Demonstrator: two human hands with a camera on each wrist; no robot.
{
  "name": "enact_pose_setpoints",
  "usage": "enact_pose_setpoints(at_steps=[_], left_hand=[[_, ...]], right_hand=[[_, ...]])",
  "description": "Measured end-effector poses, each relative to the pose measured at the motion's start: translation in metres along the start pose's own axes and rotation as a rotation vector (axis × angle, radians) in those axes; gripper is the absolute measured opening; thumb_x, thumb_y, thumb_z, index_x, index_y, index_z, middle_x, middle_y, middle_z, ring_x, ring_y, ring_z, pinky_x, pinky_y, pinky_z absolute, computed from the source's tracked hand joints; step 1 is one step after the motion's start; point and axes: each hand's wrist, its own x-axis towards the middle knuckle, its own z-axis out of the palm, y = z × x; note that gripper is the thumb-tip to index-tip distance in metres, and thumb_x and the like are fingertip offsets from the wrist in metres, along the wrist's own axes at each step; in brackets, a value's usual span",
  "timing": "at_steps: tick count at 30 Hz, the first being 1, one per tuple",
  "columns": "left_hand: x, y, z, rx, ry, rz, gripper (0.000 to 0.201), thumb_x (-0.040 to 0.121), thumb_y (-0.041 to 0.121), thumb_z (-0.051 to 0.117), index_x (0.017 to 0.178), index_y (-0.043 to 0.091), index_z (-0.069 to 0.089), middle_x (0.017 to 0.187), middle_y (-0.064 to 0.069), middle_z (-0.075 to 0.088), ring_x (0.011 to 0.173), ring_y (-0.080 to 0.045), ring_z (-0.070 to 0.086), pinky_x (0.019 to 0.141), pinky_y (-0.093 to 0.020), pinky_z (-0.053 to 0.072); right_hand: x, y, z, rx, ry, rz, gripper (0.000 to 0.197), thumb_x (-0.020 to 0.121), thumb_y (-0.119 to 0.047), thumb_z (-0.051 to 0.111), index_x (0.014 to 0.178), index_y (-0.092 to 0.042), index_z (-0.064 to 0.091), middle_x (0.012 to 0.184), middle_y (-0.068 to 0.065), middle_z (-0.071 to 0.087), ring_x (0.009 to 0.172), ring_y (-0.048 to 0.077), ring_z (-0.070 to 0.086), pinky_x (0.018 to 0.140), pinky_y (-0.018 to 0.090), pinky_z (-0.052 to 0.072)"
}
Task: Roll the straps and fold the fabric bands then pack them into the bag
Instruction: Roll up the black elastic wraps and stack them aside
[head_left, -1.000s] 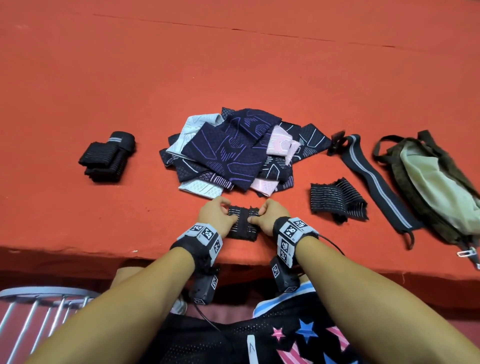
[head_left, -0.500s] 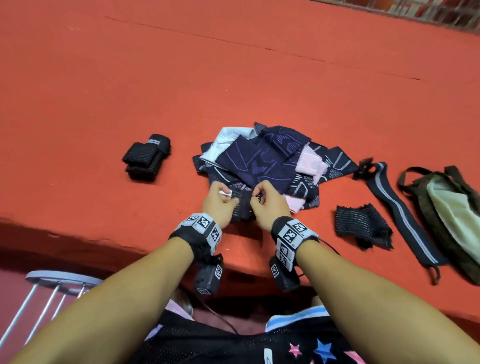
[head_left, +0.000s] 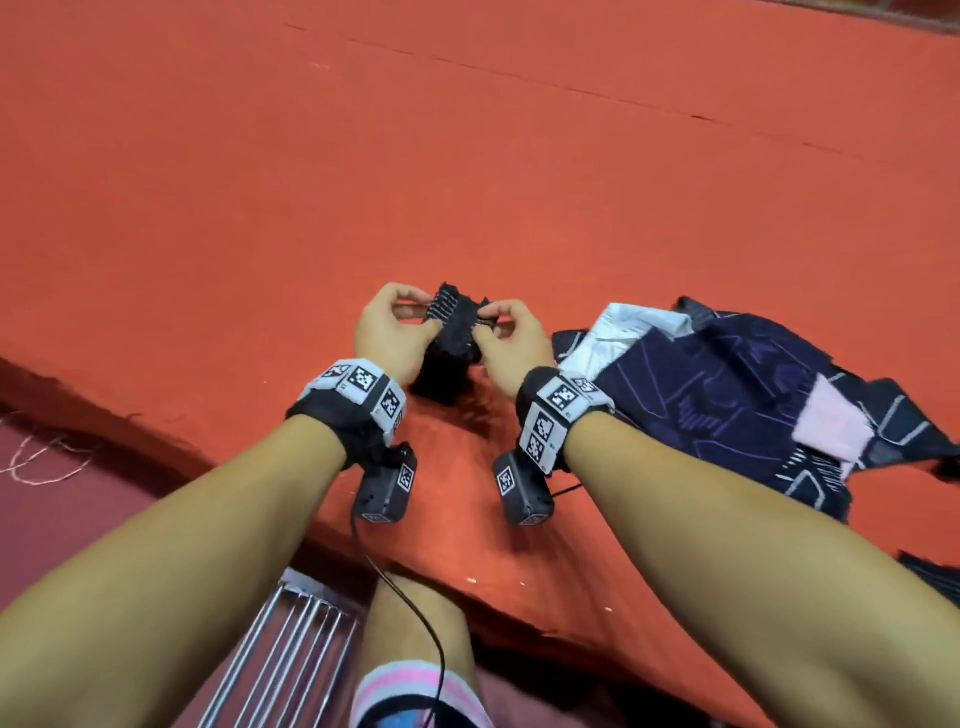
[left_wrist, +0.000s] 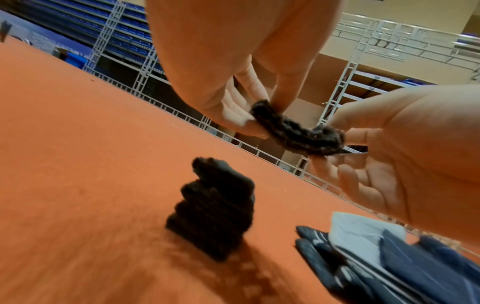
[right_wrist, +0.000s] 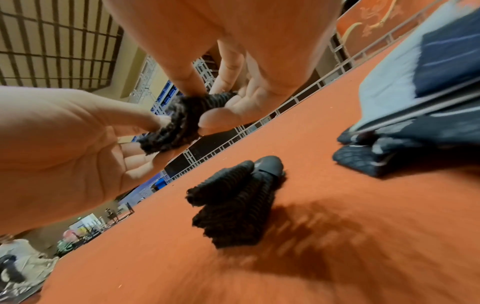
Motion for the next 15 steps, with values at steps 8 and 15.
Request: enact_pose_setpoints(at_steps=[8, 15], left_hand=[[0.027, -0.039, 0.008, 0.100, 0.034, -0.187, 0.020, 0.081, 0.009, 0.069, 0.098, 0.019, 0.065, 0.086, 0.006, 0.069, 0.080, -0.013, 0.067, 0.067, -0.023, 0.051], [0.025, -0.048, 0.016, 0.166, 0.002, -0.294, 0.019, 0.084, 0.025, 0.065, 0.102, 0.024, 0.058, 0.082, 0.010, 0.064, 0.082, -0.018, 0.065, 0.070, -0.033, 0.051]], right_hand=[[0.035, 0.030, 0.046, -0.139, -0.115, 0.085, 0.015, 0.088, -0.021, 0.063, 0.094, -0.032, 0.056, 0.071, -0.010, 0.053, 0.064, 0.020, 0.058, 0.063, 0.032, 0.048], [0.033, 0.042, 0.042, -0.203, -0.173, 0.078, 0.014, 0.090, -0.029, 0.058, 0.102, -0.034, 0.051, 0.071, -0.004, 0.061, 0.061, 0.023, 0.061, 0.062, 0.037, 0.054]])
